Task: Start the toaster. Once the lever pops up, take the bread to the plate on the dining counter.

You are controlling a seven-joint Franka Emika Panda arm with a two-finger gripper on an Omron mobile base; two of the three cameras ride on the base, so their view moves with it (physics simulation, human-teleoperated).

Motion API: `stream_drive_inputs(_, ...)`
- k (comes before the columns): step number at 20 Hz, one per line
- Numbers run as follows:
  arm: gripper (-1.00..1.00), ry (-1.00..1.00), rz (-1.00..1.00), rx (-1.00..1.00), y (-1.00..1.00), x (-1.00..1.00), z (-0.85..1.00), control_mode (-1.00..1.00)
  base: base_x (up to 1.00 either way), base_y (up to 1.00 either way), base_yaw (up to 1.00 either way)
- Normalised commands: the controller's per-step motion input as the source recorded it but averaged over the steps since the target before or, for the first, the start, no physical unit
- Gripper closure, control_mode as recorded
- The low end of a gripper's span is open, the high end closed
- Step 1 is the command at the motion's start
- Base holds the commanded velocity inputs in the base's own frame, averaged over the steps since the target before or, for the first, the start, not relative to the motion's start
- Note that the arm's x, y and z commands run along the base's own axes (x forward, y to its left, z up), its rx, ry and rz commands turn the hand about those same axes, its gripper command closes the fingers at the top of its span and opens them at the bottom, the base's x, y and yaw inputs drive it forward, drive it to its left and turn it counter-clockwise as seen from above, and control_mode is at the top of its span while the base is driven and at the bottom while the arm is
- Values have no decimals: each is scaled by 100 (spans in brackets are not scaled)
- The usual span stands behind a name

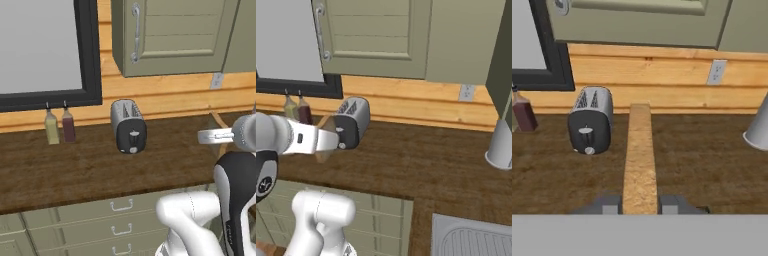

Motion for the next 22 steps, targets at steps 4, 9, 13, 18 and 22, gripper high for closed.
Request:
stream_drive_inputs(4,100,0,0,0,0,0,0,100,-45,100,24)
stream_drive_inputs(9,100,0,0,0,0,0,0,100,-4,83,53)
stream_drive_inputs(13,100,0,0,0,0,0,0,100,0,14,84)
stream_drive_inputs(18,100,0,0,0,0,0,0,100,2,0,100)
stream_drive_inputs(22,100,0,0,0,0,0,0,100,-11,7,100)
